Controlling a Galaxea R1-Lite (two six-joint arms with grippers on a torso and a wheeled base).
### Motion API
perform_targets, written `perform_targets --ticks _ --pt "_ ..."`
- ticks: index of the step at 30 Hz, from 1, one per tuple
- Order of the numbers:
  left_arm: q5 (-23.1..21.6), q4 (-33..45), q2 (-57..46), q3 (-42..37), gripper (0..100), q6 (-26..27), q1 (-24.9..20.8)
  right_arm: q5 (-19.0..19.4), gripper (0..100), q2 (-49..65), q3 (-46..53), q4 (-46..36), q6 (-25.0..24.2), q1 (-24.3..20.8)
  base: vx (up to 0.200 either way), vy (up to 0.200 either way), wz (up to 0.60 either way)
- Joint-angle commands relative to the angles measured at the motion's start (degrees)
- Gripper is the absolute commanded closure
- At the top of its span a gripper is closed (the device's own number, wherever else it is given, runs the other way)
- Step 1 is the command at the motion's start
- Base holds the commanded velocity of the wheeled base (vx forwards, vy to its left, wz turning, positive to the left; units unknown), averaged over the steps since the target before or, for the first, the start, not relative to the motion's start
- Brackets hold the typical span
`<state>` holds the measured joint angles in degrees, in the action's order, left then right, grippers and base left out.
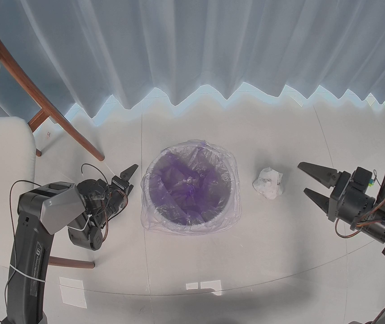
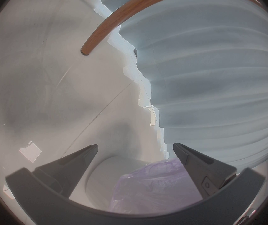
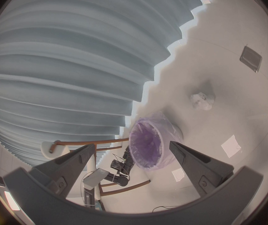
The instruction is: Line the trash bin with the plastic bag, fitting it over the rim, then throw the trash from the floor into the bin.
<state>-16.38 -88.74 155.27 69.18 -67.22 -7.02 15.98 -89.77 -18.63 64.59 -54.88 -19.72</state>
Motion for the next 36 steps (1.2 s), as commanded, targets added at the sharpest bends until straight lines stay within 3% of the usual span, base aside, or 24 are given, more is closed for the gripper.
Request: perform_targets --ticks 1,6,12,14,18,26,32,36 --pt "-0.3 0.0 0.2 -0.4 0 0.9 -0.1 -1.4 0 -15.9 -6.4 -0.1 1.7 -1.2 0.000 0.000 0.00" --pt "-0.4 0.0 0.5 -0.3 0 1.0 -0.1 -4.2 0 -23.3 -10.4 -0.1 4.5 -2.3 0.000 0.000 0.00" --pt "-0.4 0.0 0.6 -0.2 0 1.0 -0.1 -4.4 0 -26.2 -13.3 -4.0 8.8 -3.9 0.000 0.000 0.00" --pt "-0.5 0.0 0.6 -0.2 0 1.1 -0.1 -8.3 0 -28.4 -18.5 -12.5 12.8 -5.3 0.000 0.000 0.00" --pt "-1.5 0.0 0.6 -0.2 0 1.3 -0.1 -12.6 0 -30.8 -25.7 -17.5 13.0 -8.7 0.000 0.000 0.00" --pt "-1.5 0.0 0.8 -0.2 0 1.5 0.0 -13.3 0 -34.3 -35.2 -27.1 12.0 -13.6 0.000 0.000 0.00" --pt "-1.6 0.0 1.6 -0.1 0 3.8 -0.1 -19.3 0 -41.2 -40.3 -27.8 11.6 -16.8 0.000 0.000 0.00" --pt "-1.6 0.0 1.8 -0.1 0 4.3 -0.3 -20.5 0 -43.6 -42.6 -28.0 11.6 -17.5 0.000 0.000 0.00"
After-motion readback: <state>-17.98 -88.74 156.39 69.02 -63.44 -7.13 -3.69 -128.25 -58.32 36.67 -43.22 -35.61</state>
